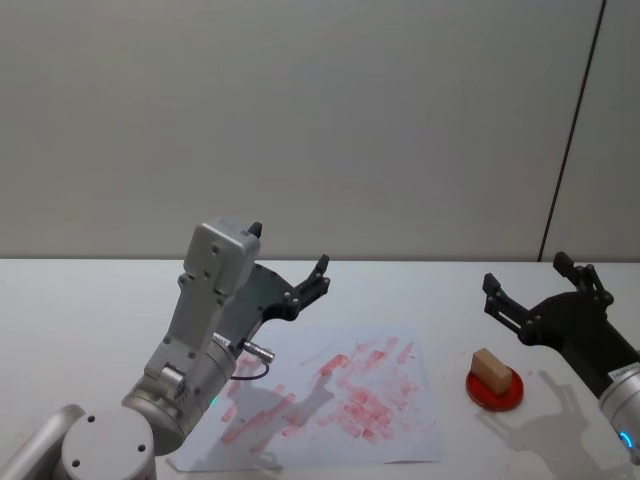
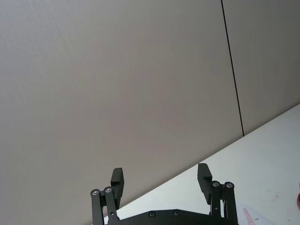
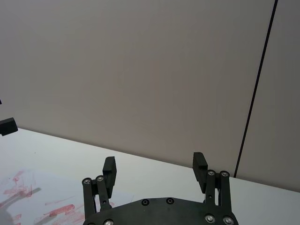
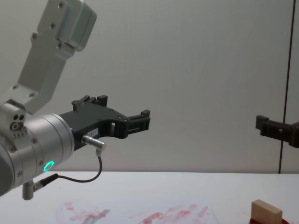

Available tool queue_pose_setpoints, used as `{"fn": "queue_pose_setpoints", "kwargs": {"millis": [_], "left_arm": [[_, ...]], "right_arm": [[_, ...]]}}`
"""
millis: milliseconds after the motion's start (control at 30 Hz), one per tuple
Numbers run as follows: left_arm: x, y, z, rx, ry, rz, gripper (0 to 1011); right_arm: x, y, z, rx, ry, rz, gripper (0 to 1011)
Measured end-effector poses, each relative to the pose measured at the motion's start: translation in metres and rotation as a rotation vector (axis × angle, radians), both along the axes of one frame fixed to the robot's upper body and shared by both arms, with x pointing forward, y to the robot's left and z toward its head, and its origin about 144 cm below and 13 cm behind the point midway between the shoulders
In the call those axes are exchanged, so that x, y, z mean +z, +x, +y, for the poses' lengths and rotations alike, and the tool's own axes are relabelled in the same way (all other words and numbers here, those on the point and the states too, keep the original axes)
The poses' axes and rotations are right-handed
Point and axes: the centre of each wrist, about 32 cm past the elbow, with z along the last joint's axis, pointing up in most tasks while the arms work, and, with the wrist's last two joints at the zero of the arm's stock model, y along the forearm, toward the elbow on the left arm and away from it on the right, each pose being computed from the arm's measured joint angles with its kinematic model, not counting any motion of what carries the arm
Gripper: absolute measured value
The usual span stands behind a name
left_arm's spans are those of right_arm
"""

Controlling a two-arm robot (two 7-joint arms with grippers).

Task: Use the one hand to pick up the stamp and affix it onto the A4 paper.

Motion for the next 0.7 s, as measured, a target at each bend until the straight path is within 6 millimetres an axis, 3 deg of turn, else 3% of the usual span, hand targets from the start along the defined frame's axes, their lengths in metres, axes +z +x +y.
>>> {"fn": "queue_pose_setpoints", "kwargs": {"millis": [700], "left_arm": [[0.0, 0.0, 0.0, 0.0, 0.0, 0.0, 1002]], "right_arm": [[0.0001, 0.0, 0.0, 0.0, -0.001, -0.001, 1001]]}}
